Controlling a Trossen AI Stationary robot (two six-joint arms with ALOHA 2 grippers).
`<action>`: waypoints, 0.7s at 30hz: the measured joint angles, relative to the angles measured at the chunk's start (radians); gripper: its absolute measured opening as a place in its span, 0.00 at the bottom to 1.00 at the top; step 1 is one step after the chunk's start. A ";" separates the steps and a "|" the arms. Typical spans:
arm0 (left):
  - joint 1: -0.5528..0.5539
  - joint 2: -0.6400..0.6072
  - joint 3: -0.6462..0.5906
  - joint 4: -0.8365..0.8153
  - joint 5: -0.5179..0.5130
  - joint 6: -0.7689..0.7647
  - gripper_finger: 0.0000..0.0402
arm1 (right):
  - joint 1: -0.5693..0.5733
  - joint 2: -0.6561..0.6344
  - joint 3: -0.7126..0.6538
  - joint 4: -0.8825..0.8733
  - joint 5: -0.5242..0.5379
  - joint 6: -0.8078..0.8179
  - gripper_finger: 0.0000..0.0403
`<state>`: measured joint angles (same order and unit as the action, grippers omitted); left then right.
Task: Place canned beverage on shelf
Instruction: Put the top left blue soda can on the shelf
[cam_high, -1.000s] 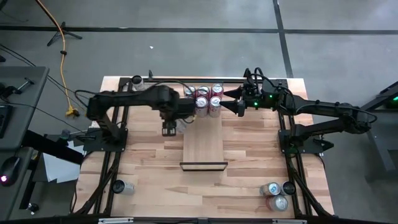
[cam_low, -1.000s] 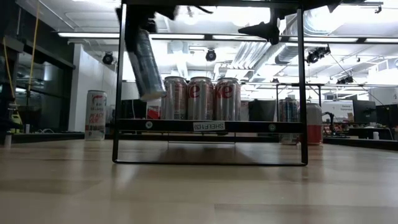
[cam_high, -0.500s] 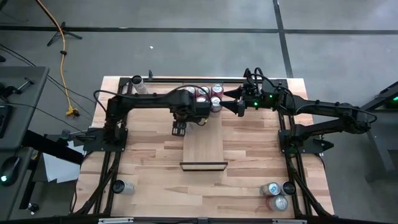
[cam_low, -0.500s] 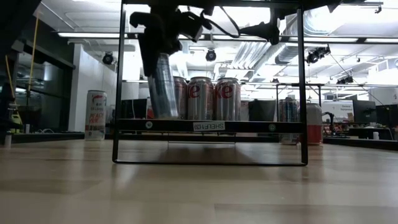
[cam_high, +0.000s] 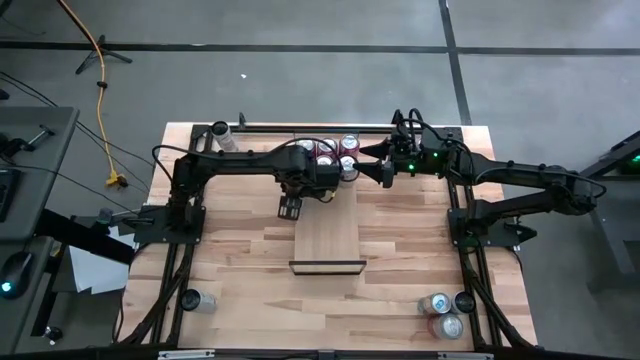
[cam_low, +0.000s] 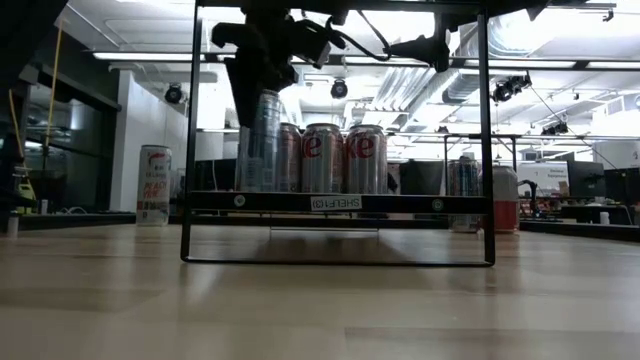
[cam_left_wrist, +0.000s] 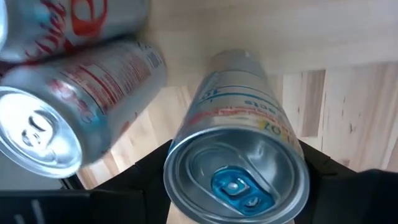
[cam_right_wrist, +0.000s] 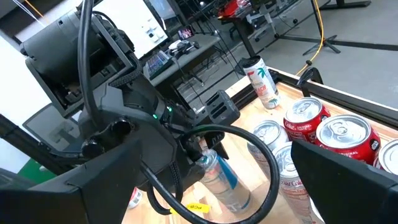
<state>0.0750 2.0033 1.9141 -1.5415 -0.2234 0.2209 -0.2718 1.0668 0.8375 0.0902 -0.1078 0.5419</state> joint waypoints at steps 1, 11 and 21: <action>0.000 0.000 0.000 0.012 0.000 0.000 0.50 | 0.000 0.000 0.000 0.000 0.000 0.000 0.98; -0.001 0.000 0.000 0.128 0.000 -0.033 0.50 | 0.000 0.000 0.000 0.000 0.000 0.000 0.98; -0.001 0.000 0.000 0.061 0.000 -0.035 0.50 | 0.000 0.000 0.000 0.000 0.000 0.000 0.98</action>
<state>0.0743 2.0033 1.9141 -1.4810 -0.2234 0.1863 -0.2722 1.0668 0.8375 0.0902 -0.1078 0.5419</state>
